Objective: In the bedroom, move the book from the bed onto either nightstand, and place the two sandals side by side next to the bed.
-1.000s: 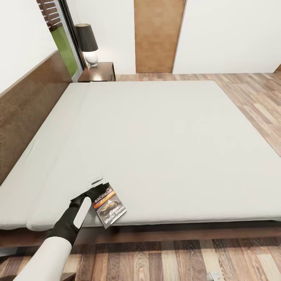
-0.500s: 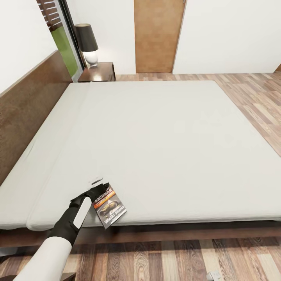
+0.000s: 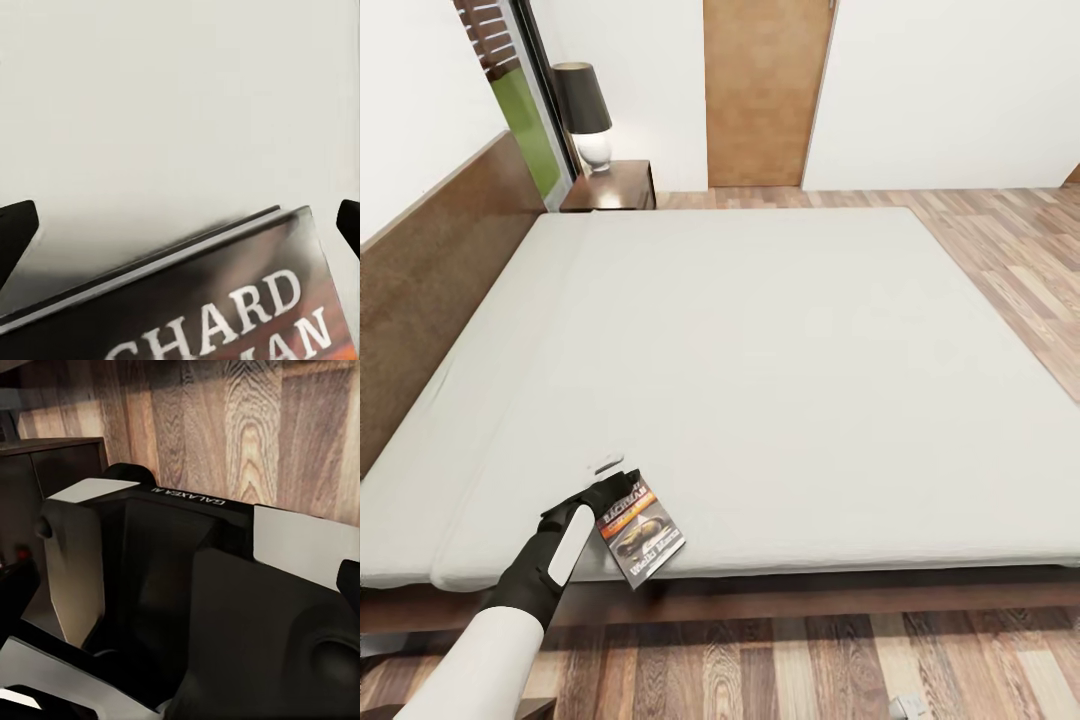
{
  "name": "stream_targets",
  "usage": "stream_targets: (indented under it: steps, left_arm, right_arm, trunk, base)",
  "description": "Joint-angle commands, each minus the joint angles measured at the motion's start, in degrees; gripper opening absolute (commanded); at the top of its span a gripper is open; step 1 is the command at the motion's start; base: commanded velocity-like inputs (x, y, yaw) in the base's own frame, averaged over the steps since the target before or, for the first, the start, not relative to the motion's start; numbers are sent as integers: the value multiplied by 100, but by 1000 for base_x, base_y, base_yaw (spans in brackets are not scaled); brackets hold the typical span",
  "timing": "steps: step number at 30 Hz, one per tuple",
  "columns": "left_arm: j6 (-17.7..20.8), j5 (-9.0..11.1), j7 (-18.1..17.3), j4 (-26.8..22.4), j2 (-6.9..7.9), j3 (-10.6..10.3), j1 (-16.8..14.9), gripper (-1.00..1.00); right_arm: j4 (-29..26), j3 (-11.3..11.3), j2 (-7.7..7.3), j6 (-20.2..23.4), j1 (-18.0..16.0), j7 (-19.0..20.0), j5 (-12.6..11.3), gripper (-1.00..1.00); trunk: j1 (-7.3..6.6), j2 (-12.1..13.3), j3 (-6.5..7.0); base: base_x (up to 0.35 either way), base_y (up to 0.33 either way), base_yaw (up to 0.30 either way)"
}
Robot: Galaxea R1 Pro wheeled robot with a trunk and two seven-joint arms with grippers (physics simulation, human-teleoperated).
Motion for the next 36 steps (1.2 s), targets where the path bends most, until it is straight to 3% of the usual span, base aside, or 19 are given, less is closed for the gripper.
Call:
stream_targets:
  steps: [1,36]
  left_arm:
    - [31,60,32,-10,-4,12,-1,100]
    - [31,65,32,-10,-4,18,-1,100]
  right_arm:
    - [-7,-49,2,38,-2,31,36,100]
    - [-5,-42,2,30,-2,32,28,100]
  trunk:
    - [-23,40,15]
    - [-792,1443,643]
  base:
    - [0,0,0]
    - [0,0,0]
